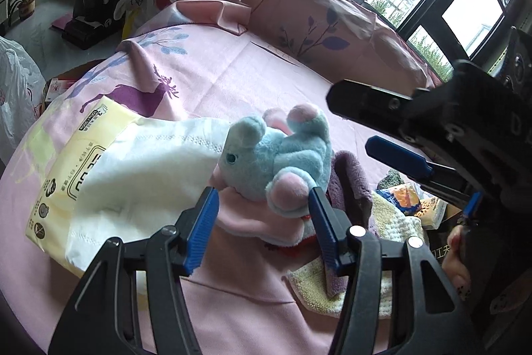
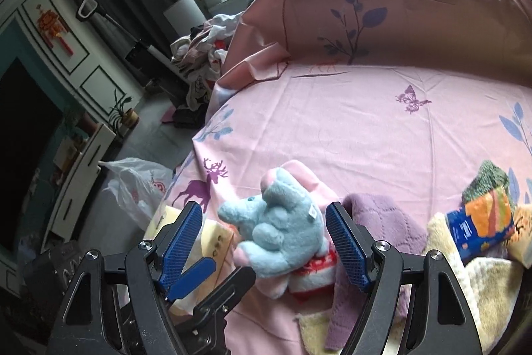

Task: Organize soft objects
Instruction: 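Close the right gripper on the light-blue plush elephant, then lift the elephant with the right gripper and carry it toward the green box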

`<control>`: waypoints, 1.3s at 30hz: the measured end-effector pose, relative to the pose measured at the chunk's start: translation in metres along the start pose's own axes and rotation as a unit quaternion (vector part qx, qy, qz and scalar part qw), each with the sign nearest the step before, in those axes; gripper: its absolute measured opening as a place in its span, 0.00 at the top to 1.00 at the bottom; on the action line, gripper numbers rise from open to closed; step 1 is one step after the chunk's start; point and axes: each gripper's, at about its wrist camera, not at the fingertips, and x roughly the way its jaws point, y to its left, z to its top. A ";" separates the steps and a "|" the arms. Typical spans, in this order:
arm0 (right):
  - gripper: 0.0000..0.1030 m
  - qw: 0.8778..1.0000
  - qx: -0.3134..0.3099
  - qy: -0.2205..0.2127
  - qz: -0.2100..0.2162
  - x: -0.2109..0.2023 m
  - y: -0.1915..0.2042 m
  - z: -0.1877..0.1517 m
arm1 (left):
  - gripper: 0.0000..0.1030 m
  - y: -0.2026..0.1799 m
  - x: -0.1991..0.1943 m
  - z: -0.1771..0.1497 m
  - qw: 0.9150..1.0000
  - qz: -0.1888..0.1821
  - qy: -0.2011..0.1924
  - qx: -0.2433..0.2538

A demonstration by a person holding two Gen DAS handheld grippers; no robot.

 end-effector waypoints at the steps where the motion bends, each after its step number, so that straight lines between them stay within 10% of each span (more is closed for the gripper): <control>1: 0.24 1.000 -0.002 0.008 -0.001 0.007 0.000 0.005 | 0.47 -0.001 0.002 0.002 1.000 -0.001 0.003 0.000; 13: 0.24 0.998 -0.044 0.033 -0.029 0.064 -0.007 0.016 | 0.50 -0.006 0.019 0.012 0.999 -0.046 0.016 -0.003; 17: 0.43 0.999 -0.027 0.028 -0.012 0.065 -0.019 0.016 | 0.75 -0.010 0.020 0.012 0.997 -0.076 0.016 -0.004; 18: 0.73 0.999 -0.023 0.025 -0.018 0.064 -0.022 0.016 | 0.78 -0.011 0.020 0.011 0.997 -0.080 0.018 -0.004; 22: 0.73 1.000 -0.004 0.018 -0.006 0.061 -0.035 0.014 | 0.79 -0.022 0.017 0.006 0.997 -0.066 0.009 0.032; 39: 0.73 0.986 0.041 -0.159 0.002 -0.103 -0.043 -0.045 | 0.79 -0.098 -0.076 -0.036 0.967 -0.176 -0.045 0.178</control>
